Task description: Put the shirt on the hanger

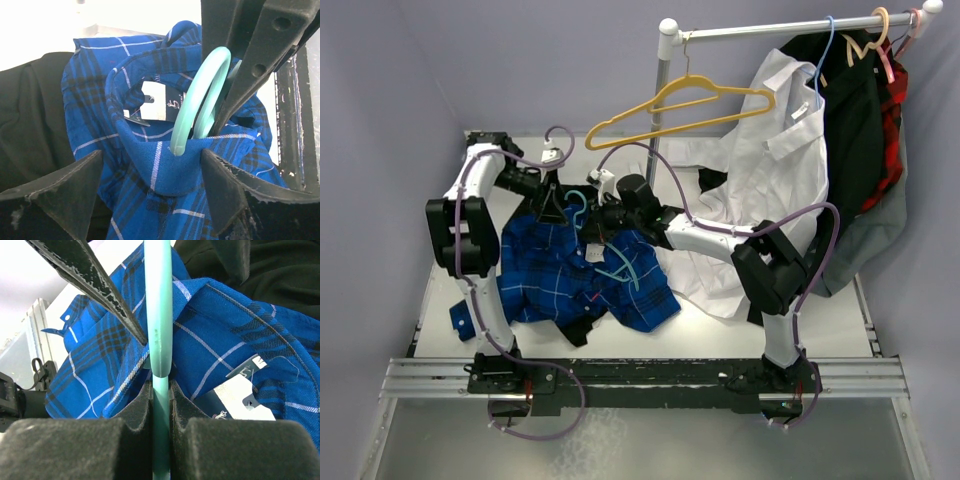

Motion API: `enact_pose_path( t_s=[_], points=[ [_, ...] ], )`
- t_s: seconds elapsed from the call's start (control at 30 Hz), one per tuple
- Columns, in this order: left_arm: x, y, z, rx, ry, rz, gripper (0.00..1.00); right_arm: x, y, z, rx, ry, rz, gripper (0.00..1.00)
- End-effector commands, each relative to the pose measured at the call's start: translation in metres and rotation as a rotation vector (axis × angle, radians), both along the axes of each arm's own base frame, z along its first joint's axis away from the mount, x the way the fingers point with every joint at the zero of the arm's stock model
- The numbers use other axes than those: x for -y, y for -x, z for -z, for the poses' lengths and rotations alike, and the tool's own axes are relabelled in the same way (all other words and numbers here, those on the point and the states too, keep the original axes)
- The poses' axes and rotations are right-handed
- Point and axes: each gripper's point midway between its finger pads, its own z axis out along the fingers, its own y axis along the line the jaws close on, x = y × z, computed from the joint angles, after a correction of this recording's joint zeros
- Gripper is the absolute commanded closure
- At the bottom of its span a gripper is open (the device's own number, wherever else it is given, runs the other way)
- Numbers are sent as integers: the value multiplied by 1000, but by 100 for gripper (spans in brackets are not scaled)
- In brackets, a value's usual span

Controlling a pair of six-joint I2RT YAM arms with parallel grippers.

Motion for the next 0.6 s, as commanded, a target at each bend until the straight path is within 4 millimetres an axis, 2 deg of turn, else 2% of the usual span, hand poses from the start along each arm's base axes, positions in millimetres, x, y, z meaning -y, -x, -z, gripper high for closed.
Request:
enact_pose_path(
  t_s=[0.0,0.1,0.4,0.57],
  points=[
    [8,3,1,2,23,23,25,-5,-6,-54,120,-81,3,100],
    [10,15,4,-2,3,49,30,-5,-8,-55,124,-79,7,100],
    [10,61,17,-29,-96,139,31,-6,-12,-53,136,-71,14,100],
    [14,72,21,-56,-97,157,31,-7,-14,-52,138,-65,17,100]
  ],
)
